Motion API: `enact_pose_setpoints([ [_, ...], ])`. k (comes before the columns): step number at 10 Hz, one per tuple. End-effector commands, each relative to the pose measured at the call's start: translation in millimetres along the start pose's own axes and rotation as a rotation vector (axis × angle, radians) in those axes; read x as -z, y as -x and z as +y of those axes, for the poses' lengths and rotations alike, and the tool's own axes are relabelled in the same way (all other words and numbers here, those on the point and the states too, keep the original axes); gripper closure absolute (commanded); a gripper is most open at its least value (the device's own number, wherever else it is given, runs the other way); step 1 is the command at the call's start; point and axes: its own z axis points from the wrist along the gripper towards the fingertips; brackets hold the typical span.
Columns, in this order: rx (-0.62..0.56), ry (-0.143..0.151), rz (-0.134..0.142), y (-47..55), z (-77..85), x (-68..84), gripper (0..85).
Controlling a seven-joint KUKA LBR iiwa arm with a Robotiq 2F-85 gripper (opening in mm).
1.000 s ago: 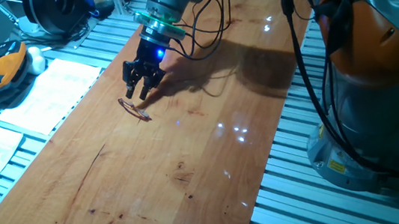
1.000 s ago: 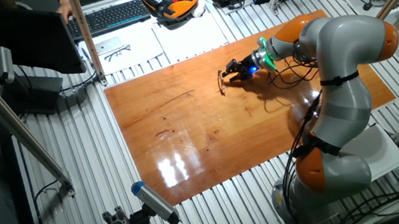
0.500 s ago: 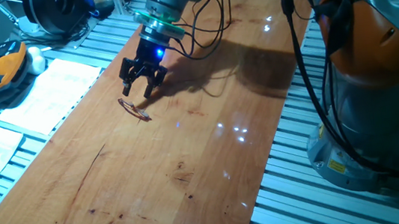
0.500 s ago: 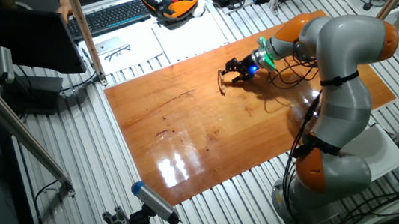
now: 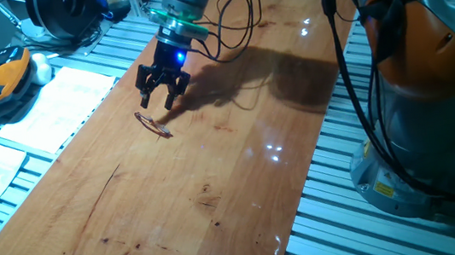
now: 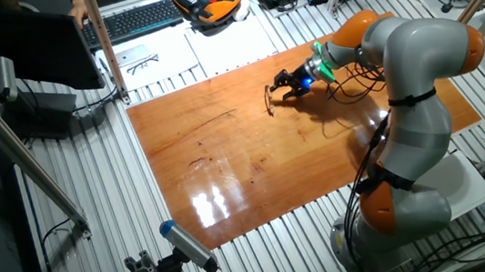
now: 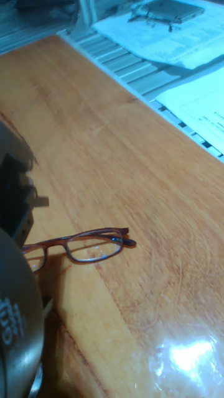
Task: Unfold the leg of the glasses (with one hand)
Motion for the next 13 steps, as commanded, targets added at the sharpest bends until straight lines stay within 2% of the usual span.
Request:
enact_pose_setpoints([
  [1,0.007,-0.005,0.004,-0.1,0.0,0.4,68.0],
  [2,0.011,-0.01,0.007,-0.2,0.0,0.6,85.0],
  [4,0.021,-0.023,0.003,-0.5,0.6,-0.2,85.0],
  [6,0.055,-0.1,-0.029,-2.8,3.7,-3.8,85.0],
  [8,0.034,-0.096,-0.035,-3.9,5.7,-3.2,85.0],
  [10,0.001,-0.12,-0.058,-7.6,11.5,-2.8,85.0],
  [11,-0.011,-0.159,-0.078,-9.1,14.5,-3.8,85.0],
  [12,-0.035,-0.215,-0.096,-11.2,17.7,-6.1,85.0],
  [13,-0.043,-0.299,-0.096,-12.7,18.7,-10.3,85.0],
])
